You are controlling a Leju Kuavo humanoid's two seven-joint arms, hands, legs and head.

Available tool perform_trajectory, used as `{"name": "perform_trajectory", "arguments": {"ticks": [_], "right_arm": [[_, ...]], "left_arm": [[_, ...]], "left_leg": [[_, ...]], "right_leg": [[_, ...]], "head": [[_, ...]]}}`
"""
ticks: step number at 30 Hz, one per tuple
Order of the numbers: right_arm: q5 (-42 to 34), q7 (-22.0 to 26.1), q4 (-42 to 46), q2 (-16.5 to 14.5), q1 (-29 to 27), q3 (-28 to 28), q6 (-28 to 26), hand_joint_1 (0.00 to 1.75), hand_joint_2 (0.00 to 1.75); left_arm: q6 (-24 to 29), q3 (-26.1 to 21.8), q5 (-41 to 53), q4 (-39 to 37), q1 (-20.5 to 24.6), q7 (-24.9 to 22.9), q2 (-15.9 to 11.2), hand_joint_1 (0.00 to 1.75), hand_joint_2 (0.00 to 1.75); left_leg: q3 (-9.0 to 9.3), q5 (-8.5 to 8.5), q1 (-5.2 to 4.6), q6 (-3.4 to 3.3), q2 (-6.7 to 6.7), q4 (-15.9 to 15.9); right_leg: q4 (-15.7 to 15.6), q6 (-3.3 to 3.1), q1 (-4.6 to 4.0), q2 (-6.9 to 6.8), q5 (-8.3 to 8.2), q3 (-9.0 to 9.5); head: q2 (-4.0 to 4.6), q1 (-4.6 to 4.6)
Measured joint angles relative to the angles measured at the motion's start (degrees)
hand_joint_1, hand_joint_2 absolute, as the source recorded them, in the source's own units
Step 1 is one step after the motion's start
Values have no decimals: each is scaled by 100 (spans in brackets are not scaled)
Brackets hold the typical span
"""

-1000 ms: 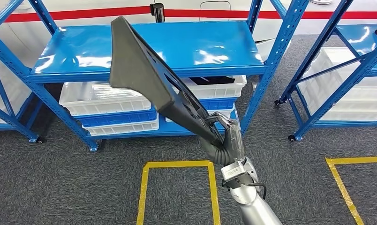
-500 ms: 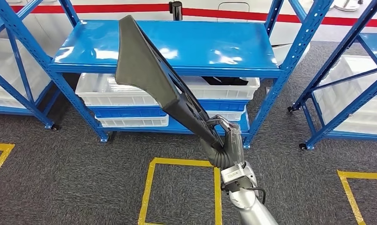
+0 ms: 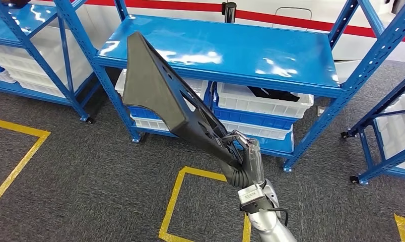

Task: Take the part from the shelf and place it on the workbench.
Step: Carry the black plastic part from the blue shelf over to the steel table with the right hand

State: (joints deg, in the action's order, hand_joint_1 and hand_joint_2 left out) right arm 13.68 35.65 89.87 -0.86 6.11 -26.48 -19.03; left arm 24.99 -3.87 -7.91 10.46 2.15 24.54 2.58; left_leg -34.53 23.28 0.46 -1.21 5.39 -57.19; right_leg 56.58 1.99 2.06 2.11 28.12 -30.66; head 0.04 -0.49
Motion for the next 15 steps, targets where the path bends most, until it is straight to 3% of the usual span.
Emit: {"name": "perform_trajectory", "arguments": {"ticks": [2,4,7,9,10,13,15], "right_arm": [[5,0,37,0,-22,1,-4,171,175],[10,-4,71,-7,-29,4,-6,171,175],[17,-11,105,-16,-40,9,8,171,175],[19,-16,107,-18,-45,10,34,171,175],[20,-20,107,-21,-46,10,46,171,175],[20,-26,109,-56,-24,10,58,171,175],[20,-27,115,-73,-15,11,58,171,175]], "left_arm": [[-8,0,5,-5,-25,14,-7,0,175],[-14,2,6,-11,-51,15,-5,0,175],[-14,4,-1,-13,-47,14,-5,0,175],[-14,5,-6,-13,-46,13,-6,0,175],[-14,6,-8,-13,-47,13,-5,0,175],[-24,8,8,-13,-40,13,-12,0,175],[-69,21,47,-13,-26,14,-17,0,175]], "left_leg": [[-52,-18,23,63,55,-15],[-131,79,47,118,-95,-170],[-570,611,67,192,-472,-1133],[-830,789,75,206,-521,-1671],[-816,729,74,195,-530,-1652],[-231,252,29,73,-733,-597],[-6,141,-28,-16,-862,-160]], "right_leg": [[14,-95,-14,-74,-30,-10],[13,-170,1,-151,-56,-10],[9,-261,-38,-295,-57,-10],[9,-279,-74,-410,-49,-15],[9,-285,-89,-465,-44,-13],[4,-299,-145,-615,-25,11],[-7,-281,-176,-697,-14,20]], "head": [[0,-5],[-1,-15],[-1,-44],[-1,-44],[-1,-44],[0,-40],[0,-39]]}}
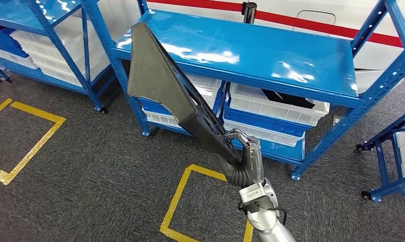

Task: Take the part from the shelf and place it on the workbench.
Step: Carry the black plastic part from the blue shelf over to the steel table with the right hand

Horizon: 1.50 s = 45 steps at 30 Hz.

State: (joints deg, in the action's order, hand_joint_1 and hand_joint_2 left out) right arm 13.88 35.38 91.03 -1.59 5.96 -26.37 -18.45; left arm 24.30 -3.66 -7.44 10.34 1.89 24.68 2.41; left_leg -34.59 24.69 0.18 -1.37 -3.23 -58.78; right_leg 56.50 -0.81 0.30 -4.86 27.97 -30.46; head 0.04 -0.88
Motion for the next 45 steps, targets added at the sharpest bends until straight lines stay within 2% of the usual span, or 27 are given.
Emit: {"name": "perform_trajectory", "arguments": {"ticks": [3,4,5,7,9,10,11,13,15,17,18,20,22,24,25,27,29,31,33,35,36,38,40,41,43,44,45], "right_arm": [[15,-3,38,-8,-23,9,5,171,175],[25,-4,61,-9,-28,16,13,171,175],[34,-3,84,-9,-31,26,26,171,175],[43,-4,104,7,-50,50,57,171,175],[45,-7,108,36,-91,70,84,171,175],[46,-8,108,49,-106,75,93,171,175],[45,-8,109,57,-113,78,99,171,175],[43,-8,110,66,-110,79,105,171,175],[43,-9,117,71,-109,80,123,171,175],[38,-13,124,71,-106,80,159,171,175],[33,-16,126,67,-103,81,175,171,175],[27,-25,128,52,-98,84,198,171,175],[31,-31,132,43,-101,87,209,171,175],[34,-31,134,43,-109,89,211,171,175],[35,-32,134,44,-112,89,212,171,175],[36,-32,143,43,-112,91,213,171,175],[39,-32,175,40,-111,96,213,171,175],[48,-32,210,35,-113,105,212,171,175],[55,-32,249,14,-122,115,215,171,175],[62,-27,304,-6,-124,119,223,171,175],[63,-21,331,-8,-124,122,230,171,175],[58,-13,350,7,-130,128,250,171,175],[53,-2,350,23,-151,133,279,171,175],[53,9,350,26,-158,134,294,171,175],[57,37,350,26,-168,134,322,171,175],[62,48,350,23,-177,132,333,171,175],[67,58,352,21,-187,131,342,171,175]], "left_arm": [[-206,18,29,0,0,-14,-15,0,175],[-301,23,36,0,-1,-21,-14,0,175],[-399,31,45,0,3,-27,-12,0,175],[-550,56,65,0,24,-40,-5,0,175],[-636,89,71,-1,32,-57,-3,0,175],[-653,101,71,-1,28,-62,-1,0,175],[-662,111,71,-2,24,-65,2,0,175],[-675,116,72,-2,21,-68,9,0,175],[-724,117,73,-2,19,-83,11,0,175],[-840,117,70,-3,2,-104,6,0,175],[-907,117,67,-3,-10,-113,0,0,175],[-1007,118,64,-4,-24,-123,-7,0,175],[-1053,119,62,-4,-13,-129,-5,0,175],[-1080,119,61,-4,-3,-133,-5,0,175],[-1101,119,61,-4,-3,-131,-6,0,175],[-1154,119,58,-4,-6,-88,-13,0,175],[-1199,120,57,-2,5,-4,-40,0,175],[-1233,120,60,1,28,83,-85,0,175],[-1250,120,64,2,38,147,-132,0,175],[-1243,119,68,3,41,184,-156,0,175],[-1228,118,70,4,55,193,-158,0,175],[-1163,117,70,4,89,191,-157,0,175],[-1058,117,70,3,95,153,-152,0,175],[-1001,117,72,2,89,121,-146,0,175],[-902,117,91,1,77,56,-137,0,175],[-870,117,102,0,75,36,-139,0,175],[-847,117,112,0,71,23,-144,0,175]], "left_leg": [[33,-46,-22,-91,124,126],[83,-92,-9,-123,183,215],[132,-143,10,-156,244,302],[168,-199,25,-191,369,385],[141,-210,25,-189,521,378],[132,-213,26,-181,596,373],[126,-215,28,-168,671,361],[110,-196,30,-116,812,304],[62,-162,14,-39,919,224],[10,-162,16,21,980,195],[-10,-160,30,44,975,180],[-124,-22,55,86,766,-61],[-446,332,82,145,452,-728],[-805,609,102,192,331,-1415],[-876,602,103,191,320,-1529],[-666,305,78,118,270,-1105],[-240,-7,-12,-44,27,-327],[-52,-77,-106,-172,-133,36],[-17,-95,-130,-246,-23,124],[95,-187,-88,-307,117,315],[148,-237,-56,-325,193,405],[150,-282,-24,-333,352,456],[127,-288,-6,-297,525,450],[122,-287,10,-265,609,441],[100,-254,52,-164,770,368],[65,-218,61,-98,842,294],[22,-183,64,-41,900,222]], "right_leg": [[-41,81,-21,-109,15,31],[6,96,-26,-50,60,21],[165,91,-27,72,153,-42],[857,48,2,363,465,-363],[1527,66,30,463,686,-720],[1579,114,43,470,663,-768],[1396,181,58,479,546,-695],[571,294,107,589,191,-309],[28,266,130,681,-10,-59],[-14,161,111,638,-44,-40],[-10,122,118,603,-57,-33],[-18,55,141,525,-73,-19],[-20,3,124,430,-63,-6],[-19,-26,86,316,-46,-2],[-18,-39,65,256,-36,1],[-20,-67,18,140,-13,24],[-24,-76,-37,34,17,56],[-35,-49,-56,-72,46,74],[-82,-8,-72,-186,61,109],[24,7,-85,-46,150,89],[257,-3,-82,115,263,-11],[1034,-28,-28,407,569,-398],[1551,32,35,466,703,-703],[1495,106,72,471,631,-707],[776,302,172,552,281,-409],[417,351,202,615,135,-253],[182,346,218,662,43,-144]], "head": [[0,-3],[0,3],[-1,7],[-1,31],[-1,50],[-1,53],[-1,55],[-1,60],[-1,63],[-1,65],[-1,65],[-2,52],[0,30],[-1,23],[-1,23],[-1,23],[-1,29],[0,29],[-1,21],[-1,31],[-1,44],[0,65],[-1,76],[-1,75],[-1,79],[-1,90],[-1,96]]}}
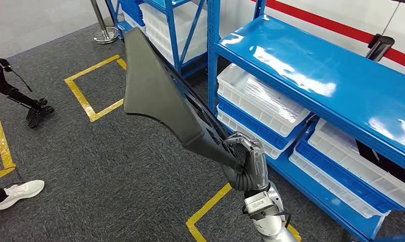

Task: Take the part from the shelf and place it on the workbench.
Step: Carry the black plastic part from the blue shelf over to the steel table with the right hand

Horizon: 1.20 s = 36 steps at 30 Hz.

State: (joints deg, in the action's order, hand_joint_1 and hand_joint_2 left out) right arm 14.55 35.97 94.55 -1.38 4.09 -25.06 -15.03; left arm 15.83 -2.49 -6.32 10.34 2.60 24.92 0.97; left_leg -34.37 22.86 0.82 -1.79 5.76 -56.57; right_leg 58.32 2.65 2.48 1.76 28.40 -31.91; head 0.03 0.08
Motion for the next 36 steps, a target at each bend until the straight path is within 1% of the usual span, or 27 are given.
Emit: {"name": "perform_trajectory", "arguments": {"ticks": [1,3,4,6,7,8,9,10,11,12,13,14,16,17,19,21,23,25,26,27,28,29,30,31,32,34,36], "right_arm": [[6,7,3,-6,-12,-1,6,171,175],[13,17,9,-20,-32,-2,11,171,175],[13,20,10,-30,-37,-3,11,171,175],[11,25,11,-49,-43,-4,12,171,175],[11,26,11,-55,-48,-3,12,171,175],[13,27,11,-58,-55,-2,12,171,175],[16,27,11,-58,-63,-2,12,171,175],[18,27,11,-58,-70,-2,12,171,175],[19,27,11,-59,-75,-2,12,171,175],[14,28,11,-62,-77,-2,12,171,175],[2,30,11,-71,-77,-1,12,171,175],[-16,34,10,-87,-78,0,12,171,175],[-62,67,-3,-124,-77,2,11,171,175],[-85,88,-15,-142,-73,0,11,171,175],[-138,116,-45,-180,-25,-13,15,171,175],[-222,113,-101,-210,79,-34,33,171,175],[-307,113,-208,-211,175,-43,36,171,175],[-334,144,-341,-199,200,-43,-26,171,175],[-326,168,-393,-192,192,-43,-71,171,175],[-314,188,-421,-185,179,-40,-111,171,175],[-303,201,-432,-176,165,-34,-138,171,175],[-297,207,-436,-166,151,-25,-156,171,175],[-293,209,-429,-157,134,-14,-166,171,175],[-290,210,-417,-149,111,-3,-171,171,175],[-285,208,-399,-143,89,4,-171,171,175],[-279,204,-360,-140,54,13,-163,171,175],[-277,196,-314,-143,44,20,-141,171,175]], "left_arm": [[13,0,5,-1,-10,-7,-5,0,175],[24,1,9,-3,-45,-14,-10,0,175],[24,2,9,-5,-64,-17,-9,0,175],[23,2,9,-7,-73,-21,-11,0,175],[23,2,9,-7,-66,-22,-13,0,175],[23,2,9,-7,-57,-22,-13,0,175],[22,2,9,-7,-52,-22,-11,0,175],[22,2,9,-7,-52,-22,-8,0,175],[24,2,10,-7,-53,-26,-7,0,175],[39,2,18,-7,-54,-48,-8,0,175],[72,3,37,-7,-54,-98,-10,0,175],[119,3,57,-6,-51,-174,-21,0,175],[236,5,91,-5,-36,-364,-36,0,175],[297,4,93,-4,-28,-446,-43,0,175],[471,2,93,-4,-22,-564,-32,0,175],[687,1,85,0,-5,-574,22,0,175],[775,0,75,7,33,-454,85,0,175],[711,0,70,11,53,-347,120,0,175],[675,0,68,10,50,-337,135,0,175],[658,0,65,10,44,-349,145,0,175],[664,-1,57,9,37,-356,155,0,175],[678,-1,45,9,30,-352,158,0,175],[693,-2,35,9,28,-333,151,0,175],[704,-3,27,9,28,-306,142,0,175],[705,-4,24,8,22,-284,131,0,175],[700,-4,25,4,-10,-256,122,0,175],[696,-4,23,0,-38,-252,124,0,175]], "left_leg": [[-44,25,-2,43,40,-56],[-96,37,25,80,91,-98],[-115,54,41,94,27,-136],[-256,232,59,132,-254,-454],[-411,400,54,147,-427,-786],[-618,589,53,155,-524,-1196],[-817,732,53,151,-567,-1572],[-956,793,47,131,-580,-1817],[-980,734,34,89,-583,-1834],[-878,580,4,22,-599,-1616],[-676,384,-52,-75,-658,-1230],[-463,238,-123,-187,-787,-832],[-198,124,-255,-340,-1012,-334],[-169,139,-291,-369,-1051,-267],[-82,70,-287,-403,-922,-93],[73,-57,-231,-439,-771,171],[146,-132,-193,-425,-617,295],[136,-135,-169,-382,-437,287],[133,-127,-150,-344,-344,272],[128,-111,-122,-298,-256,241],[114,-79,-88,-233,-171,181],[90,-37,-58,-159,-95,104],[46,20,-40,-88,-27,-2],[-5,63,-30,-32,24,-88],[-47,88,-27,2,62,-141],[-95,103,2,28,101,-182],[-189,220,25,64,-132,-393]], "right_leg": [[-86,-47,-5,29,-30,37],[-43,-178,-26,-34,-37,26],[-40,-215,-28,-62,-44,28],[-42,-268,-37,-137,-46,49],[-43,-290,-65,-181,-37,59],[-43,-309,-91,-236,-25,65],[-43,-326,-120,-295,-12,71],[-43,-343,-149,-354,1,78],[-43,-363,-182,-415,15,90],[-45,-382,-213,-474,29,106],[-50,-402,-242,-531,44,126],[-62,-417,-264,-587,58,150],[-99,-413,-273,-696,77,186],[-122,-397,-265,-757,83,201],[-185,-354,-273,-828,88,248],[-44,-353,-284,-583,172,205],[573,-387,-242,-262,421,-106],[1236,-350,-176,-191,622,-490],[1321,-283,-137,-188,598,-572],[1152,-188,-99,-183,470,-527],[774,-76,-52,-148,273,-373],[430,3,-24,-85,112,-223],[152,25,2,-20,1,-92],[17,-3,7,31,-46,-25],[33,-72,-13,40,-36,-27],[39,-174,-32,-19,-44,-21],[37,-234,-40,-89,-44,-3]], "head": [[0,5],[0,3],[0,5],[1,-19],[1,-29],[1,-42],[1,-42],[1,-42],[1,-43],[1,-41],[1,-40],[1,-33],[1,-21],[1,-19],[1,-28],[1,-21],[1,3],[1,22],[1,22],[0,22],[0,25],[1,28],[1,42],[1,48],[0,49],[-1,38],[1,15]]}}
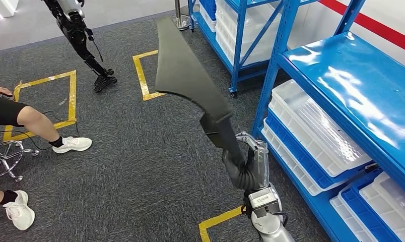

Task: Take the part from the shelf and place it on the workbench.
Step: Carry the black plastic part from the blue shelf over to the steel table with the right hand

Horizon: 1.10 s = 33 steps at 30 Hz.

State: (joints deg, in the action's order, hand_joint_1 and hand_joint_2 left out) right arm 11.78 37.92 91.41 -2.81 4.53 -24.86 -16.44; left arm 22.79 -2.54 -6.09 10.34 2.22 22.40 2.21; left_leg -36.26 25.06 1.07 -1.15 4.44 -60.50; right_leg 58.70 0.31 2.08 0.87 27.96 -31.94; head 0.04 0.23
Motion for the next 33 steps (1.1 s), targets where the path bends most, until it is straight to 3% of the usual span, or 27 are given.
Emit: {"name": "perform_trajectory", "arguments": {"ticks": [2,4,5,6,7,9,11,13,14,16,18,20,21,23,24,25,26,28,29,31,33], "right_arm": [[-1,-16,54,-2,-5,8,44,171,175],[-2,-39,78,-2,-7,14,103,171,175],[-2,-48,81,-1,-8,15,130,171,175],[-1,-52,85,-1,-9,16,154,171,175],[0,-52,90,-1,-10,17,180,171,175],[3,-51,103,-8,-9,19,225,171,175],[3,-48,110,-16,-12,21,258,171,175],[4,-43,120,-34,-21,23,270,171,175],[6,-40,129,-46,-25,24,272,171,175],[10,-34,153,-55,-32,27,267,171,175],[13,-33,161,-32,-57,32,261,171,175],[16,-36,161,-3,-98,43,257,171,175],[17,-38,161,5,-113,48,256,171,175],[10,-37,161,13,-119,56,255,171,175],[7,-38,160,15,-118,58,255,171,175],[3,-38,162,16,-119,61,255,171,175],[3,-39,165,16,-121,62,256,171,175],[2,-40,170,7,-123,67,256,171,175],[0,-41,170,-3,-121,68,256,171,175],[-4,-42,171,-22,-116,73,256,171,175],[-4,-42,173,-33,-123,76,256,171,175]], "left_arm": [[2,-2,-12,-1,5,1,5,0,175],[9,-5,-42,-1,12,7,14,0,175],[19,-10,-68,-1,10,19,19,0,175],[33,-19,-101,-1,8,33,23,0,175],[54,-35,-137,-1,6,45,25,0,175],[103,-85,-195,0,15,48,23,0,175],[99,-136,-229,1,32,45,11,0,175],[21,-163,-240,2,31,56,-27,0,175],[-16,-167,-236,2,19,60,-44,0,175],[-47,-169,-214,2,9,55,-56,0,175],[-61,-169,-191,2,21,45,-53,0,175],[-65,-169,-183,2,26,37,-51,0,175],[-63,-169,-181,1,20,31,-50,0,175],[-60,-170,-178,1,9,19,-49,0,175],[-57,-172,-176,1,7,15,-52,0,175],[-55,-173,-176,1,4,12,-56,0,175],[-52,-176,-175,1,-1,9,-58,0,175],[-46,-185,-173,-2,-25,7,-55,0,175],[-41,-189,-172,-3,-40,7,-49,0,175],[-14,-197,-176,-5,-51,8,-46,0,175],[14,-216,-197,-5,-37,9,-43,0,175]], "left_leg": [[-325,309,5,38,-343,-635],[-728,566,9,34,-449,-1340],[-823,556,2,7,-454,-1467],[-802,444,-15,-40,-458,-1376],[-658,253,-52,-111,-490,-1071],[-256,-61,-185,-272,-700,-301],[-58,-133,-287,-347,-852,73],[-7,-148,-305,-375,-760,174],[59,-185,-289,-396,-687,277],[208,-276,-239,-449,-555,488],[253,-309,-209,-452,-413,547],[256,-293,-189,-414,-238,537],[258,-277,-172,-379,-148,520],[247,-214,-120,-259,20,422],[216,-164,-108,-181,98,338],[177,-113,-101,-118,157,253],[136,-77,-99,-70,203,189],[85,-53,-66,-26,267,139],[69,-44,-49,-8,222,110],[-52,95,-30,36,-52,-161],[-417,409,-26,68,-353,-844]], "right_leg": [[-3,-54,-39,-89,15,17],[-2,-90,-92,-199,37,19],[-2,-107,-118,-256,51,24],[-2,-120,-143,-313,66,35],[-5,-131,-165,-370,84,55],[-25,-134,-195,-481,118,106],[-60,-112,-191,-585,143,143],[-124,-79,-186,-690,157,192],[-121,-72,-192,-655,175,209],[158,-90,-199,-398,310,105],[866,-111,-160,-150,572,-267],[1397,-43,-100,-104,693,-617],[1366,36,-64,-100,618,-658],[692,235,20,-25,249,-415],[358,291,44,60,94,-279],[142,283,59,133,1,-176],[68,232,53,185,-26,-139],[98,87,29,144,-21,-130],[93,46,21,105,-23,-120],[79,-18,11,14,-15,-79],[74,-70,-41,-103,18,-47]], "head": [[1,-27],[1,-38],[1,-39],[0,-40],[0,-38],[-1,-31],[0,-33],[1,-51],[1,-51],[0,-40],[0,-25],[0,-12],[1,-14],[0,-10],[1,5],[1,13],[1,15],[1,7],[1,3],[1,-27],[0,-58]]}}
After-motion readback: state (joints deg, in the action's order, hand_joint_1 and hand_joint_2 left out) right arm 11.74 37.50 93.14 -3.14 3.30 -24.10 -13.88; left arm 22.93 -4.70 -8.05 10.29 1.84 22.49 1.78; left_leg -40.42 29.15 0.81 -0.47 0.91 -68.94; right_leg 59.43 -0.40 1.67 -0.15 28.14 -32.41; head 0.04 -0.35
